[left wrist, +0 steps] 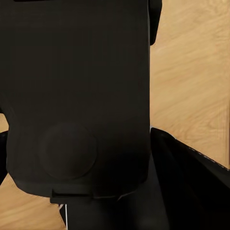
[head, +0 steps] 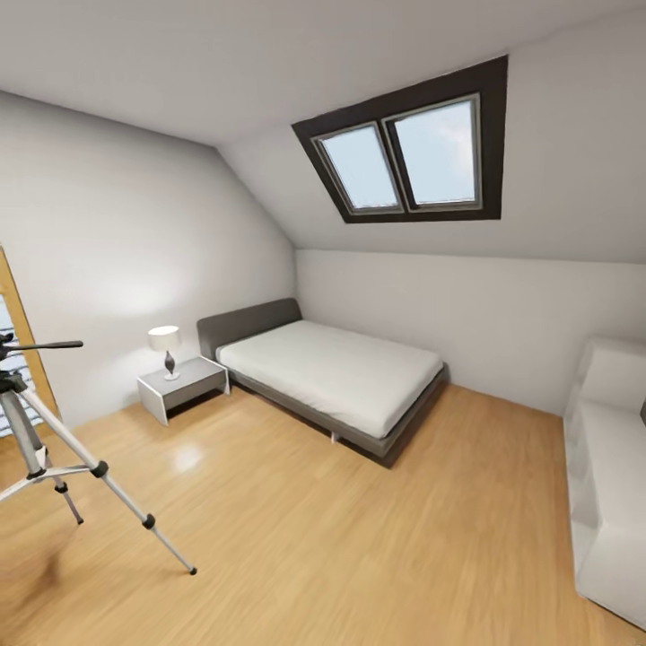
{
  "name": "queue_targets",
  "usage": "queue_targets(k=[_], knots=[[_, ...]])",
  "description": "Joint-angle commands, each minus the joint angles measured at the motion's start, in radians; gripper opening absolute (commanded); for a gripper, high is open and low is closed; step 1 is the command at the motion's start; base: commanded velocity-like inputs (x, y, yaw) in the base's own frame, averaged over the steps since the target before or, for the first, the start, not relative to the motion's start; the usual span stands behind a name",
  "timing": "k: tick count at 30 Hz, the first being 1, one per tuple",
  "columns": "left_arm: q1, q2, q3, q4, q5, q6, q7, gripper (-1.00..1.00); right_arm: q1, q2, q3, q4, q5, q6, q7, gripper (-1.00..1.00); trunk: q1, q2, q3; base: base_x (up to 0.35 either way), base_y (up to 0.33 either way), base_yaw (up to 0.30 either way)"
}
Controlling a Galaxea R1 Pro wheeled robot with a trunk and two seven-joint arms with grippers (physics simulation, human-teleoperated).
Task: Attach the digital camera to the camera tripod in the bedroom.
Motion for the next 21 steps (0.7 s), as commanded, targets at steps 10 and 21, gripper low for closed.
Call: queue_targets(k=[10, 21], knots=[[0.000, 0.000, -0.009, 0.000, 0.006, -0.004, 0.003, -1.00, 0.000, -0.001, -0.009, 0.002, 0.011, -0.006, 0.002, 1.00, 0.001, -0.001, 0.003, 0.321, 0.000, 0.265], [0.000, 0.000, -0.009, 0.000, 0.006, -0.004, 0.004, -1.00, 0.000, -0.002, -0.009, 0.002, 0.008, -0.006, 0.002, 1.00, 0.001, -0.001, 0.004, 0.193, 0.000, 0.286]])
